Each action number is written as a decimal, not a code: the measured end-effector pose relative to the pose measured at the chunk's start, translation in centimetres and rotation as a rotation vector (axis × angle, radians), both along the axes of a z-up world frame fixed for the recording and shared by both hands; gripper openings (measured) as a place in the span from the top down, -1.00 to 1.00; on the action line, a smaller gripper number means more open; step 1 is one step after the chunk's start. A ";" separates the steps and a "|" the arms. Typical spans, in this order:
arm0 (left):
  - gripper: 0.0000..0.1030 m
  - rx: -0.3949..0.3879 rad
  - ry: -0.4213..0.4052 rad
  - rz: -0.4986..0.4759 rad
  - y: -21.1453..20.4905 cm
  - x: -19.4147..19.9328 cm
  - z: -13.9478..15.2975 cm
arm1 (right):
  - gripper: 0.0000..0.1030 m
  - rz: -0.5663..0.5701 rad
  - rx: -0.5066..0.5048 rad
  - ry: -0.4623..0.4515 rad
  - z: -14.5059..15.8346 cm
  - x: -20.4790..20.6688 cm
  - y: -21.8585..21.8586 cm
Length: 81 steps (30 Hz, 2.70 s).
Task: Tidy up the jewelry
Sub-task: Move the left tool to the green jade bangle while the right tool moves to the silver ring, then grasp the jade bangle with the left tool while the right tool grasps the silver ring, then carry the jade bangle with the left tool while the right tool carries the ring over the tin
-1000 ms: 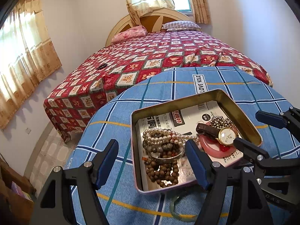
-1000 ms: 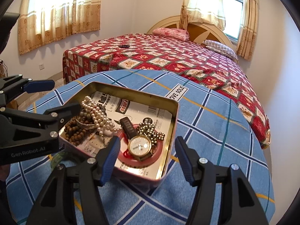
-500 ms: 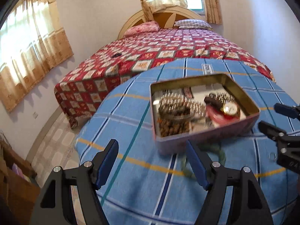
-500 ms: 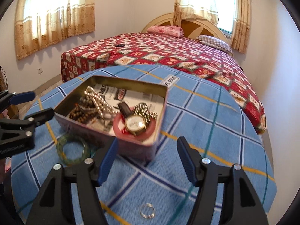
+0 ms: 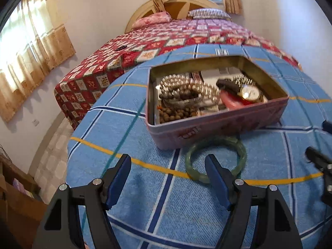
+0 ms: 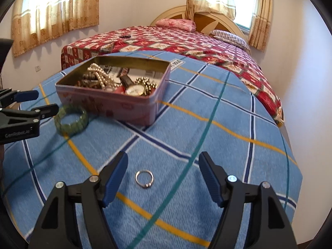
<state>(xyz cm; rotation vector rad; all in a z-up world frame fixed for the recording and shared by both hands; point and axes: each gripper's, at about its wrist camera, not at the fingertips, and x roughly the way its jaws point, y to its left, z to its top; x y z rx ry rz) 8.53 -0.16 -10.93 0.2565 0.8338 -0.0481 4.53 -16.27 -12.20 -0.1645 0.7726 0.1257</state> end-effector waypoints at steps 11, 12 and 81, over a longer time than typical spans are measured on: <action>-0.43 0.012 0.028 -0.017 0.1 -0.3 -1.3 | -0.13 0.052 -0.005 0.049 -0.8 0.0 0.6; -0.43 0.007 0.028 -0.022 0.0 -0.4 -1.3 | -0.01 0.060 0.000 0.062 -1.0 0.1 0.7; 0.87 -0.088 -0.093 -0.105 0.0 -3.2 5.4 | 0.59 0.100 0.073 -0.062 2.8 -0.8 0.9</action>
